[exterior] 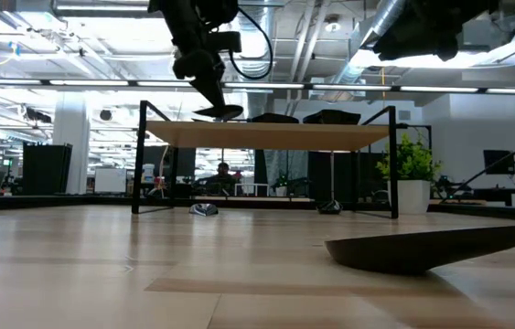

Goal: Pick & Place Mini shaped plates
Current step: Stack the black drop shaped plate on the black drop shaped plate on the shelf

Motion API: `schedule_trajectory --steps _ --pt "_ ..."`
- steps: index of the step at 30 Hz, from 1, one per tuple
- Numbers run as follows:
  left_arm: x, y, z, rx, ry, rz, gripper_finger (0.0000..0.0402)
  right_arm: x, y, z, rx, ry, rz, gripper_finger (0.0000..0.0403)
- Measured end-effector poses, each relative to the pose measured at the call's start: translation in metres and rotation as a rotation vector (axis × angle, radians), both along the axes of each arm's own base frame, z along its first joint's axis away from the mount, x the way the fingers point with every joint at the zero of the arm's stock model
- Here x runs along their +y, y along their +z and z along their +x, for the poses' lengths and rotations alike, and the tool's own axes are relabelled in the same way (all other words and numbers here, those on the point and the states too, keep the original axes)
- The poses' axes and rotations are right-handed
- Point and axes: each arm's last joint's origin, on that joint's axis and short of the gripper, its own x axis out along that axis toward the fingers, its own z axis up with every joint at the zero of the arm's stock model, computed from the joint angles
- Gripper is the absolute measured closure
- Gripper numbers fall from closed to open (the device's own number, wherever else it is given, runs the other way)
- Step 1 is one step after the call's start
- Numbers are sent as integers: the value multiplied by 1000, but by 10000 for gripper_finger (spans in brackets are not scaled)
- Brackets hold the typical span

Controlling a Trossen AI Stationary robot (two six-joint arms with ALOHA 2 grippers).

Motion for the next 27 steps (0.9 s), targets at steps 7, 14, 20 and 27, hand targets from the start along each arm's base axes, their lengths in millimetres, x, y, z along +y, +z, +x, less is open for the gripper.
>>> schedule_trajectory --steps 7,14,20,27 --pt "0 0 0 -3 0 0 383 0 0 0 3 0 -1 278" --pt "-1 0 1 -9 0 -1 382 0 -1 0 10 0 -2 278" --pt "-2 -10 -1 13 13 -19 382 0 -1 0 9 -1 -1 278" --pt "-2 -19 -2 43 26 -8 382 0 -1 0 9 -1 -1 278"
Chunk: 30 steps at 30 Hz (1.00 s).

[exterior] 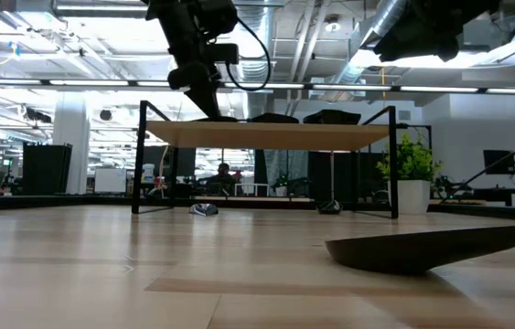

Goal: Pick & Place Mini shaped plates
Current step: Stack the black drop shaped plate on the black drop shaped plate on the shelf

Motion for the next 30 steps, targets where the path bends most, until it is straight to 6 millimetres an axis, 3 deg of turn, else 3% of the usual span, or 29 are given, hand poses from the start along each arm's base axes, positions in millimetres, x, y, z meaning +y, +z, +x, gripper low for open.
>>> schedule_trajectory --steps 21,30 --pt "-11 1 5 3 -60 29 381 0 -1 0 6 0 -2 278" --pt "-10 1 5 12 -41 62 337 0 -1 0 7 1 -3 278"
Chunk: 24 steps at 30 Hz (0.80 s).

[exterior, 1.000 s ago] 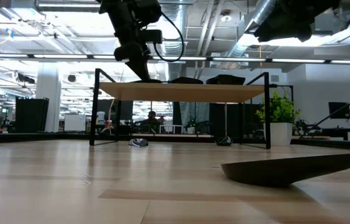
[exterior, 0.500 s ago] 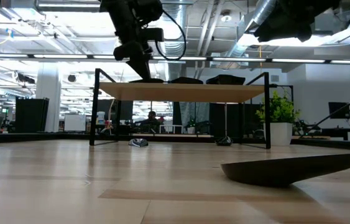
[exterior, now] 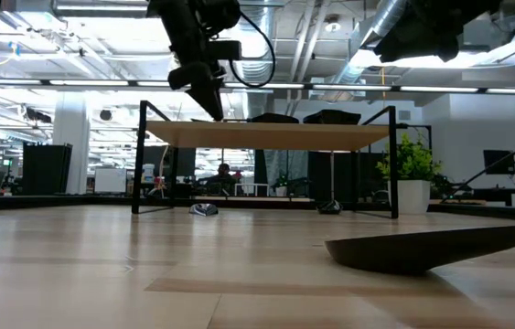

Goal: Pick & Place Mini shaped plates
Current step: Stack the black drop shaped plate on the black drop shaped plate on the shelf

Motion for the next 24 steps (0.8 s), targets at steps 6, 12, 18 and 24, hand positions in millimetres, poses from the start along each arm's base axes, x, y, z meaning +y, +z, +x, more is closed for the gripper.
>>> schedule_trajectory --steps 6,12,18,24 --pt "2 1 -1 21 45 69 324 0 0 0 0 0 0 278" --pt "4 8 -5 22 105 162 325 0 0 0 -1 1 0 278" --pt "-1 39 -23 -99 154 207 325 0 0 0 -2 1 1 278" --pt "-15 83 -56 -364 242 147 325 0 0 0 -4 1 2 278"
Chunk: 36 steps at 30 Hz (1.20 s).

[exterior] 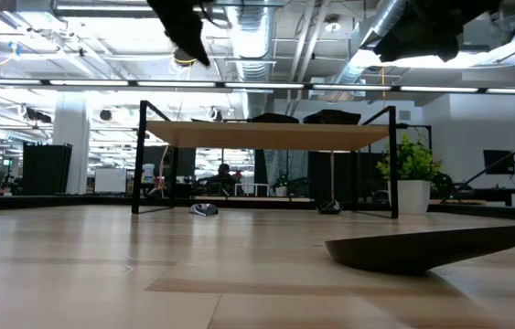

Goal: Pick & Place Mini shaped plates
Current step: Stack the black drop shaped plate on the black drop shaped plate on the shelf

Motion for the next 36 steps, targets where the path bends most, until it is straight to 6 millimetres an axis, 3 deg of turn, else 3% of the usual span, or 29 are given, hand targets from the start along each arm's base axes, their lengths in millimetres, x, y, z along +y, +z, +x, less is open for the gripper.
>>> schedule_trajectory --steps 5,8,14,19,27,36 --pt "-19 27 -26 -250 -83 -209 325 0 1 0 -8 -2 2 278" --pt "-32 29 -34 -337 -173 -354 325 1 2 2 -30 13 17 278" --pt "-56 -5 -39 -304 -230 -559 325 10 8 12 -107 233 146 278" --pt "-82 -41 -33 -260 -247 -677 325 31 -1 34 -101 442 236 278" --pt "-128 -76 -24 -338 -347 -823 325 69 -38 67 -40 474 428 278" --pt "-175 -107 -21 -481 -406 -909 325 119 -87 70 154 499 608 278"
